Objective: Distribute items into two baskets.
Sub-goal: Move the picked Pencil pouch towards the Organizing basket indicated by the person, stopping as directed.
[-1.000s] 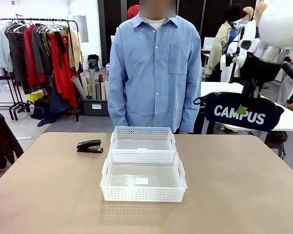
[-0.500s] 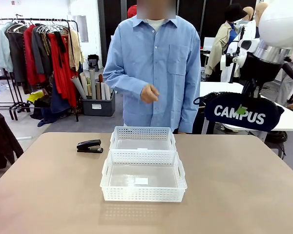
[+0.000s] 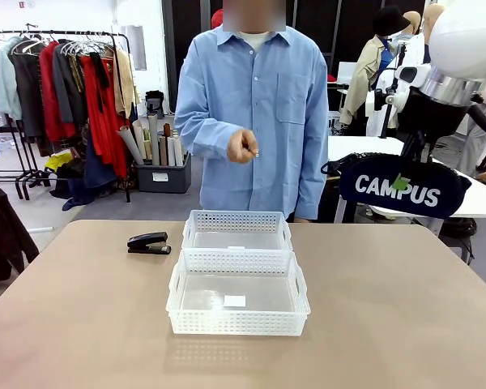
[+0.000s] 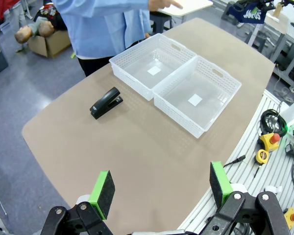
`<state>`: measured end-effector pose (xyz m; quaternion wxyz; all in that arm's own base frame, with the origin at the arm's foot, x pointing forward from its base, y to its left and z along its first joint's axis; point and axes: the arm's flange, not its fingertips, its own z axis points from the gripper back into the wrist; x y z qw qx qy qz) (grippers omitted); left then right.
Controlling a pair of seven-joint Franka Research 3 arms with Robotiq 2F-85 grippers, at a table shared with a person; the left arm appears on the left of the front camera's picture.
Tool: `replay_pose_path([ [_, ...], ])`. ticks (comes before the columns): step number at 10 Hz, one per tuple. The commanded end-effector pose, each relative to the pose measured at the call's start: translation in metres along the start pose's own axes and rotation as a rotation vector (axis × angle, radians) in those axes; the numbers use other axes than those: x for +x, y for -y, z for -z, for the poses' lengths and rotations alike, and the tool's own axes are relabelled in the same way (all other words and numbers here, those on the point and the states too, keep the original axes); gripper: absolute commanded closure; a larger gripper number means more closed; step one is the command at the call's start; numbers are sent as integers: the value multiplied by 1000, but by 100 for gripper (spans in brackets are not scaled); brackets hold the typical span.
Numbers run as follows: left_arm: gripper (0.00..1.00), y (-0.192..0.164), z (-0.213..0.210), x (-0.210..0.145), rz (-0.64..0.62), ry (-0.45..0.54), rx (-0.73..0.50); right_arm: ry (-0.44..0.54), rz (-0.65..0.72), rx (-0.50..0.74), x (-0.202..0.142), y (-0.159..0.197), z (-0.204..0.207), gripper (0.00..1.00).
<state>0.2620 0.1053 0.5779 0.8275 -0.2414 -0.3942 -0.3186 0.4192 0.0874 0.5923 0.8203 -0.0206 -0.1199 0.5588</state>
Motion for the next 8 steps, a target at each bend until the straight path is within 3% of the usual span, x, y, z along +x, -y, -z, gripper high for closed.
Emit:
replay_pose_path([
  [1,0,0,0,0,9,10,-14,9,-4,-3,-1,-1,-2,100],
  [8,0,0,0,0,9,10,-14,9,-4,-3,-1,-1,-2,100],
])
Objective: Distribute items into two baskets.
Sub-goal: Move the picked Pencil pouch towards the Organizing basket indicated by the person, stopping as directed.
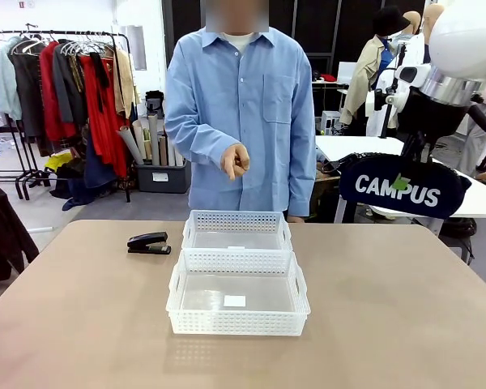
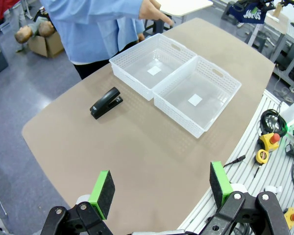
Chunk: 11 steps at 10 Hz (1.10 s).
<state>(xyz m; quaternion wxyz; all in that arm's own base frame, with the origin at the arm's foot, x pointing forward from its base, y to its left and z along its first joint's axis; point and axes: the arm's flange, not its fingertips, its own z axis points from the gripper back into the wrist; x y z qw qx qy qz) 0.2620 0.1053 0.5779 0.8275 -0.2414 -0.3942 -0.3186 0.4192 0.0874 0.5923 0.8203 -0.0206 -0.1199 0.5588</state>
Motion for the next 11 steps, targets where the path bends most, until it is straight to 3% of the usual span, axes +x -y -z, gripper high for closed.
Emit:
replay_pose_path([
  [1,0,0,0,0,9,10,-14,9,-4,-3,-1,-1,-2,100],
  [7,0,0,0,0,9,10,-14,0,0,0,0,0,0,100],
  [11,0,0,0,0,9,10,-14,-24,46,48,18,35,22,100],
])
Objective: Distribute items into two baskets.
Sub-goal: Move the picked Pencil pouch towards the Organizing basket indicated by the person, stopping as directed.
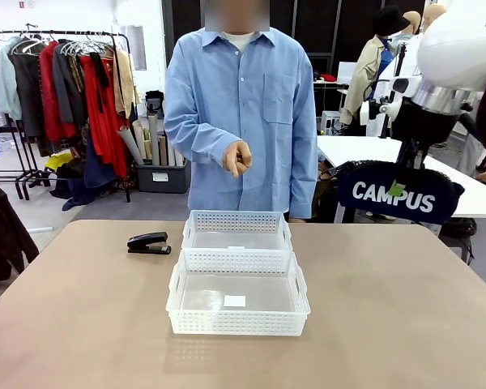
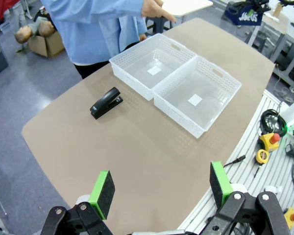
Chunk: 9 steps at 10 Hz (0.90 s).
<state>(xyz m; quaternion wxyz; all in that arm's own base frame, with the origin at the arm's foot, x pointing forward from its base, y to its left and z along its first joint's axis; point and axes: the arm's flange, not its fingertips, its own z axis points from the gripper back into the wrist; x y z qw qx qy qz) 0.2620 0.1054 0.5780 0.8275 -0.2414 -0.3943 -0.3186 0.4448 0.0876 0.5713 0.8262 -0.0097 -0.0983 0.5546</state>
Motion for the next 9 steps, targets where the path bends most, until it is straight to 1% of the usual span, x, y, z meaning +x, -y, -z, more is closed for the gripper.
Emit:
replay_pose_path([
  [1,0,0,0,0,9,10,-14,0,24,12,19,21,-2,100],
  [5,0,0,0,0,9,10,-14,-69,46,28,52,55,16,100],
  [9,0,0,0,0,9,10,-14,-136,44,65,82,77,42,100],
])
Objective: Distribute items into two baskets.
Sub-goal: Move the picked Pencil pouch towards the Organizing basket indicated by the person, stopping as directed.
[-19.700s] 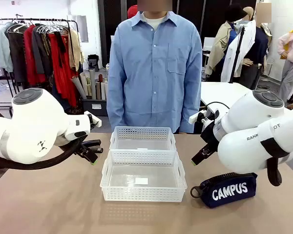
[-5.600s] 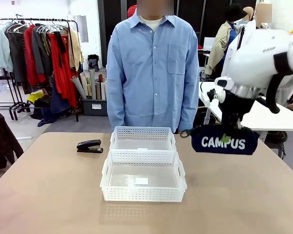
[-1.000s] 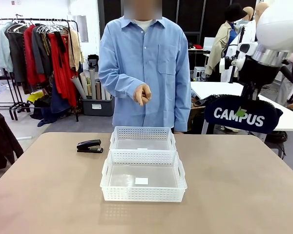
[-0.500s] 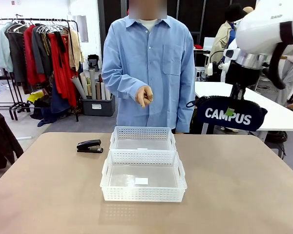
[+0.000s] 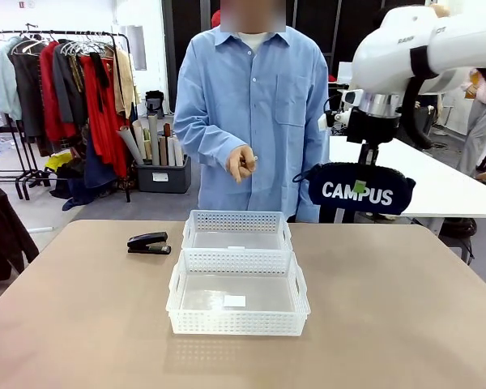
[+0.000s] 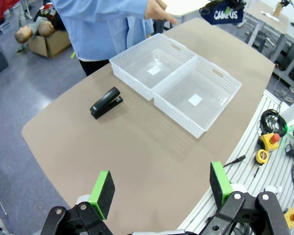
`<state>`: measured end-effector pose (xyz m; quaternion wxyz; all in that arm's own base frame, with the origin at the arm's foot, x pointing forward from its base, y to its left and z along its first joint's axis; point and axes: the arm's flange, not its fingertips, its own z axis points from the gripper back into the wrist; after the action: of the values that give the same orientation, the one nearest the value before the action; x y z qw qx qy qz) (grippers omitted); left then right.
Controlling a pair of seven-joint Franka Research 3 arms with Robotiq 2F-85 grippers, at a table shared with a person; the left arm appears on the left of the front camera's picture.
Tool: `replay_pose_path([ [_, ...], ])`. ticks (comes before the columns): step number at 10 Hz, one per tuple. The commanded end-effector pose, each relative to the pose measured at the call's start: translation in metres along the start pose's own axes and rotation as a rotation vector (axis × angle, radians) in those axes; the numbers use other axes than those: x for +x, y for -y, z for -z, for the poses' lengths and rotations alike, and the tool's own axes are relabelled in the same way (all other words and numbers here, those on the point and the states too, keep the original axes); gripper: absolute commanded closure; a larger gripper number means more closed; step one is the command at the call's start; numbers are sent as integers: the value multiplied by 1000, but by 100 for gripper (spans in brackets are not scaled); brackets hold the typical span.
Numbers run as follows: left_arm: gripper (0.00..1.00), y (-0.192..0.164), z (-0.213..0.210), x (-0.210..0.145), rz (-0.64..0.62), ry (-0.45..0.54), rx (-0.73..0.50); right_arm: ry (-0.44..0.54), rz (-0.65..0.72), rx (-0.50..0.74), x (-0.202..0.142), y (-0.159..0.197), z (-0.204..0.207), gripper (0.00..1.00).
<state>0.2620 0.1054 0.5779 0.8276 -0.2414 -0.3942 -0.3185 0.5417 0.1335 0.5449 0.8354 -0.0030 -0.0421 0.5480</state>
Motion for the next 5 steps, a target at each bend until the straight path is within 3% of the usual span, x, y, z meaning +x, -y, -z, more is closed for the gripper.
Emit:
replay_pose_path([
  [1,0,0,0,0,10,10,-14,-59,7,0,17,13,2,100],
  [5,0,0,0,0,10,10,-14,-68,-24,8,49,29,36,100],
])
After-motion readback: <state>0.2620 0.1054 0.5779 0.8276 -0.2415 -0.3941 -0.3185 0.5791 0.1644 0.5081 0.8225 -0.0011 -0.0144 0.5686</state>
